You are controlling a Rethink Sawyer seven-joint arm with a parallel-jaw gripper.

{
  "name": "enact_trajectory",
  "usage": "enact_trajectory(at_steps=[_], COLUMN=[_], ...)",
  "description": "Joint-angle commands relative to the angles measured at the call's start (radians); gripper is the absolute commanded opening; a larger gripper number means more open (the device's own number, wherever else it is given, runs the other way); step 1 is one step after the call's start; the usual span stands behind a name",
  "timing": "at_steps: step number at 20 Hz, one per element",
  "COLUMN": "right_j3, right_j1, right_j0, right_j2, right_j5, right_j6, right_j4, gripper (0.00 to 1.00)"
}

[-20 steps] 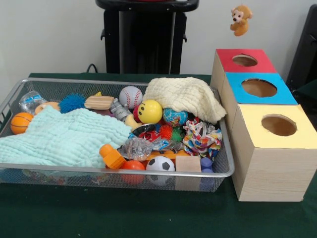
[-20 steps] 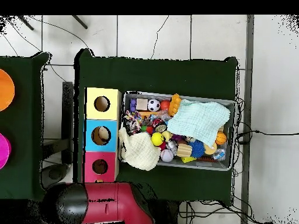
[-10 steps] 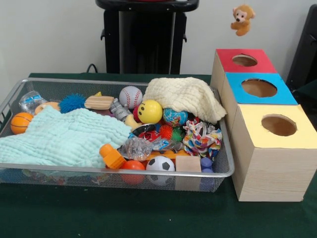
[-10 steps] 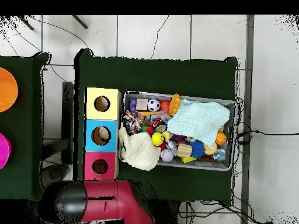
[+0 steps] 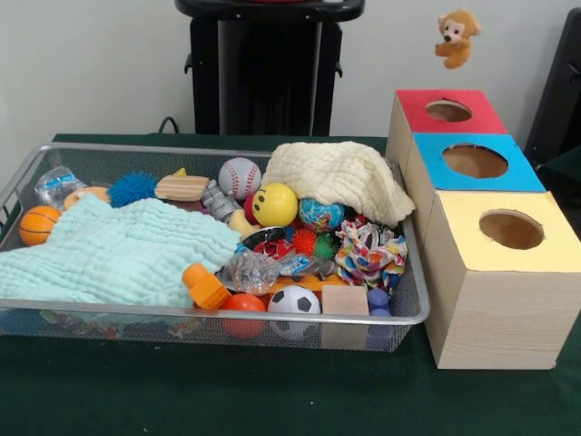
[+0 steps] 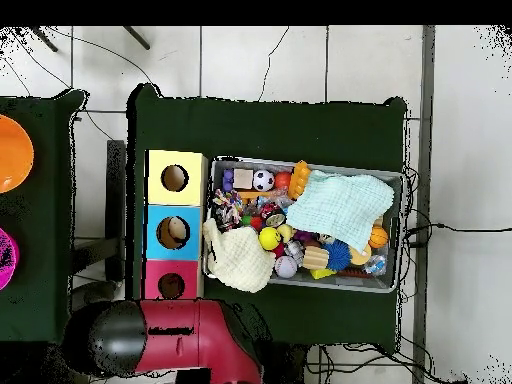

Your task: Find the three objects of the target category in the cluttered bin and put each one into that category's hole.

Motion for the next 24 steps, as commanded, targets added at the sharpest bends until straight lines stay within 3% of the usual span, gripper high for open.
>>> enact_trajectory(at_steps=[1,9,24], right_j3=[-0.085,-0.125,-0.118], right_j1=[0.066,0.152,0.248], right_j0=[-0.012,-0.007,0.015], right_j2=[0.032,0.022,-0.007], right_j5=[0.013,-0.081,-0.233], right_j6=[0.18,0.17,0.164], right_j4=[0.035,-0.009,-0.046], gripper=[0.0,0.0,0.0])
